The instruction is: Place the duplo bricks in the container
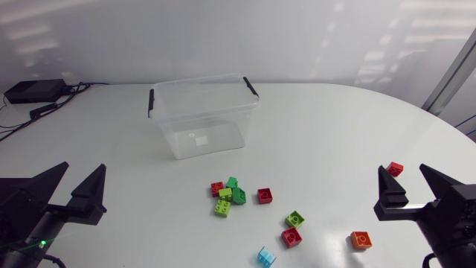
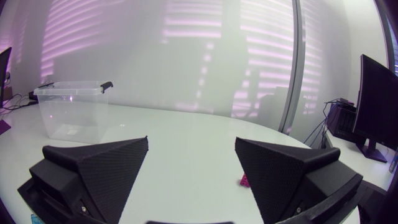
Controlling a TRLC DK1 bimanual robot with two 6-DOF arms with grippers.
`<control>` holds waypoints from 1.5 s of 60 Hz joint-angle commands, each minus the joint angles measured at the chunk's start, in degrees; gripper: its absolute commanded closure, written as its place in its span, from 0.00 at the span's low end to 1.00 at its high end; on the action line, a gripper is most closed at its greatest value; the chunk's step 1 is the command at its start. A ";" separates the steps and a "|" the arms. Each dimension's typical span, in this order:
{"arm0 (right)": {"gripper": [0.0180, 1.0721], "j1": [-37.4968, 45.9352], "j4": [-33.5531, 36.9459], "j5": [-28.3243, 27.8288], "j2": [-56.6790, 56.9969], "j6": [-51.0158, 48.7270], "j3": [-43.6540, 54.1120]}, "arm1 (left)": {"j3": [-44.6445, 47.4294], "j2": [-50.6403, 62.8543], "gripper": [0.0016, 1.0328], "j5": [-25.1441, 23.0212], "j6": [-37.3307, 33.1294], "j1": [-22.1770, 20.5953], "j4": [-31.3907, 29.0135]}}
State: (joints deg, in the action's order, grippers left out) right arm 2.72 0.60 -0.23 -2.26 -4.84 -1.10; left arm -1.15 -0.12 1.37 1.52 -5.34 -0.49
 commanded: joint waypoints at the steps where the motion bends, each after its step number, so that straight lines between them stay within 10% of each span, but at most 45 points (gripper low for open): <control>1: 0.04 0.35 0.19 -0.21 0.33 0.89 1.10 | 1.06 -0.50 0.04 -0.40 0.41 -0.37 -0.12; 32: 0.04 -1.40 -0.07 0.41 2.00 0.89 0.31 | -4.65 2.76 0.09 -0.40 0.06 -3.45 -0.04; 61: 0.05 -1.14 0.28 4.89 -28.15 5.98 -19.37 | -33.92 56.46 0.23 -7.17 -1.96 -2.92 -7.42; 73: 0.05 2.38 5.38 4.36 -37.20 10.20 -24.65 | -44.91 75.88 0.23 -8.84 -25.60 -4.59 -14.63; 90: 0.05 13.71 15.48 2.60 -55.66 19.26 -34.67 | -49.74 89.86 0.18 -25.98 -51.88 -5.03 -25.61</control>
State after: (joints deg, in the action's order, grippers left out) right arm 13.50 13.06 3.51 -51.94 10.50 -31.51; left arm -48.69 87.11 -22.24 -41.93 -9.78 -24.43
